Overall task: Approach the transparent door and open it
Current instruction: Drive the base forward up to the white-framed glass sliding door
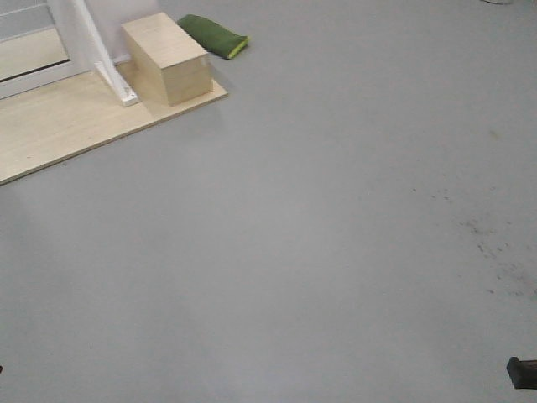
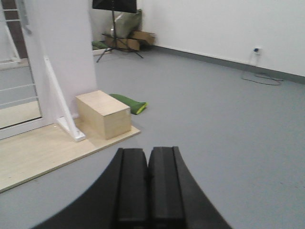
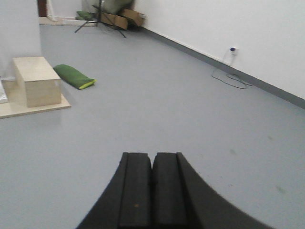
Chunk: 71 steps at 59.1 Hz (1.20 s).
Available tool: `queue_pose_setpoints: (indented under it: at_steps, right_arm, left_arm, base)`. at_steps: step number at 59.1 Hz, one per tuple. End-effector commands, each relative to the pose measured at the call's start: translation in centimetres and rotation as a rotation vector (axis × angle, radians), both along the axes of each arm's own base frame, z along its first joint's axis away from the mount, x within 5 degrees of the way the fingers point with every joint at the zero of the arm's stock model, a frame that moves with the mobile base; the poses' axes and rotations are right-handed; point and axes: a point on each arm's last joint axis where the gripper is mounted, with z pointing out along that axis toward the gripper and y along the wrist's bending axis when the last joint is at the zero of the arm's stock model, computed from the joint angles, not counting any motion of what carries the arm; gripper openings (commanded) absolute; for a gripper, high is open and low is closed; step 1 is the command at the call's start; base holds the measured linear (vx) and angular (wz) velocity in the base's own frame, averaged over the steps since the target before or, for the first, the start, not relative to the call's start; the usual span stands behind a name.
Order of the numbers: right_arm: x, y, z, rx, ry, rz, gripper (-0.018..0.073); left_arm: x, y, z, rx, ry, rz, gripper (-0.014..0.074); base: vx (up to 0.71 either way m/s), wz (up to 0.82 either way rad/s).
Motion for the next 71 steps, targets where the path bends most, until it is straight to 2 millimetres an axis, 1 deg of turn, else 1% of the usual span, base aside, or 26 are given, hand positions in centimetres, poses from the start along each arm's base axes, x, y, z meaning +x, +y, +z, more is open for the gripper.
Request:
queue_pose_setpoints:
  at_steps: [1, 23, 54, 71]
  right_arm:
    - [0.04, 0.03, 0.36, -0.014, -0.084, 0.004, -0.0008]
    - [0.04, 0.03, 0.37, -0.014, -0.085, 0.004, -0.0008]
    - [0.04, 0.03, 0.37, -0.014, -0.085, 0.004, -0.0008]
    - [0.04, 0.03, 0.37, -0.014, -0.085, 0.004, -0.0008]
  left_arm:
    - [0.11, -0.04, -0.20, -0.021, -0.056, -0.004, -0.0006]
    - [0.11, -0.04, -0.20, -0.021, -0.056, -0.004, -0.0006]
    - [0.11, -0.04, -0.20, -0.021, -0.056, -0.004, -0.0006]
    - [0.11, -0.04, -0.20, -0.021, -0.056, -0.004, -0.0006]
  base:
    - [0.62, 0.70]
    - [0.63, 0.59]
    - [0.63, 0.42]
    - [0.64, 0.30]
